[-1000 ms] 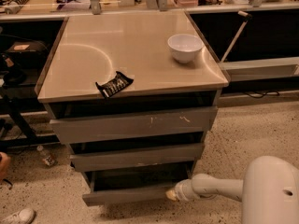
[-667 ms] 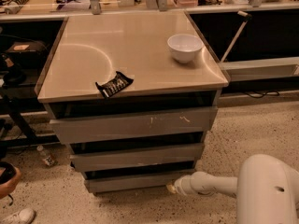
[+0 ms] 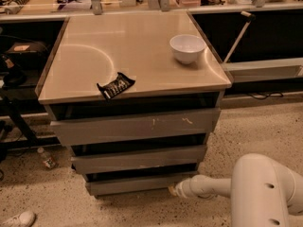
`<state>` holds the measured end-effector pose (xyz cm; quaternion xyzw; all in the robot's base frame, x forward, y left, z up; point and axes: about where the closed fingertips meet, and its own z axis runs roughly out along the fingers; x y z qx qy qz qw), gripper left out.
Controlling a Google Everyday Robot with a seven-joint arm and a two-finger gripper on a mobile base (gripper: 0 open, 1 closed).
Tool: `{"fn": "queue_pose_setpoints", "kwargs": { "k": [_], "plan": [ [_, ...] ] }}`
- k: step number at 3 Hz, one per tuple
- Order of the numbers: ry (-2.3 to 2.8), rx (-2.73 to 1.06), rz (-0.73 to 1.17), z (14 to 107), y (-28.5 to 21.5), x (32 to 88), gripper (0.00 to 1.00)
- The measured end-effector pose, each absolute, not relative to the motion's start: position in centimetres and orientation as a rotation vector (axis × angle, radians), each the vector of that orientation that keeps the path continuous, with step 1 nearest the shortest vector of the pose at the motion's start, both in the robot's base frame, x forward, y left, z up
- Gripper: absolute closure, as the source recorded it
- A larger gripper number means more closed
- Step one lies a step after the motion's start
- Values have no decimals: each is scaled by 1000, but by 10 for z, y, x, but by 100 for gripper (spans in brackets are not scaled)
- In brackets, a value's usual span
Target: Close bottom drawer
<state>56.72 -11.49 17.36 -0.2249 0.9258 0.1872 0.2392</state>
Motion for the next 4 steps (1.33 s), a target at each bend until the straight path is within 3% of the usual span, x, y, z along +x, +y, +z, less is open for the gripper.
{"fn": "queue_pose_setpoints", "kwargs": {
  "k": [4],
  "plan": [
    [2501,-586,537,165,-89,607,100]
  ]
}}
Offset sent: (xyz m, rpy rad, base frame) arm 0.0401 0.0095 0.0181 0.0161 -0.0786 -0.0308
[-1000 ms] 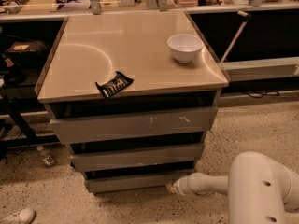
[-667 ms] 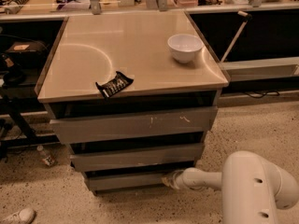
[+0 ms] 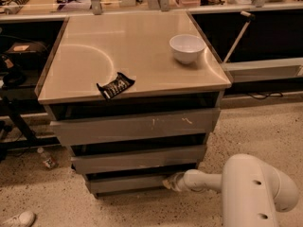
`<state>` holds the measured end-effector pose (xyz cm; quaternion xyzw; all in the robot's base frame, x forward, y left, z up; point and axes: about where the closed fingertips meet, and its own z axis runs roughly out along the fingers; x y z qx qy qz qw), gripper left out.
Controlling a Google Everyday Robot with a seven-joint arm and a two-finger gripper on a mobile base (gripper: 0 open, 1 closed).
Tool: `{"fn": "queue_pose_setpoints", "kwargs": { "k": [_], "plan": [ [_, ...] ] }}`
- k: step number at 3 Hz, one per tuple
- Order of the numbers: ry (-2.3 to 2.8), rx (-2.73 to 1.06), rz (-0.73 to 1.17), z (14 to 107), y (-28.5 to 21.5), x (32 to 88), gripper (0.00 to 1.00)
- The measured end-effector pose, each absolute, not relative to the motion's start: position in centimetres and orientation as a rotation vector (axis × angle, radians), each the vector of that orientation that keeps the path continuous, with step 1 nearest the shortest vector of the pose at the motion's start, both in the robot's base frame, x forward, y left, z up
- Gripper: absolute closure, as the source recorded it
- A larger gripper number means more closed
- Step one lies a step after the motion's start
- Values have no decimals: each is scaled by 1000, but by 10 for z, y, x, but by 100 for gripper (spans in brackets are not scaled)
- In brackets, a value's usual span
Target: Close bottom drawer
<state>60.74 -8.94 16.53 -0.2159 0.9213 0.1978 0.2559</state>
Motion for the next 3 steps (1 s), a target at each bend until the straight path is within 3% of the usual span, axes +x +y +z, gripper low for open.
{"fn": "queue_pose_setpoints", "kwargs": {
  "k": [1,3],
  "plan": [
    [2588,-560,510,174,-113,583,100],
    [2779,-292,324,233,-215,504,100]
  ]
}}
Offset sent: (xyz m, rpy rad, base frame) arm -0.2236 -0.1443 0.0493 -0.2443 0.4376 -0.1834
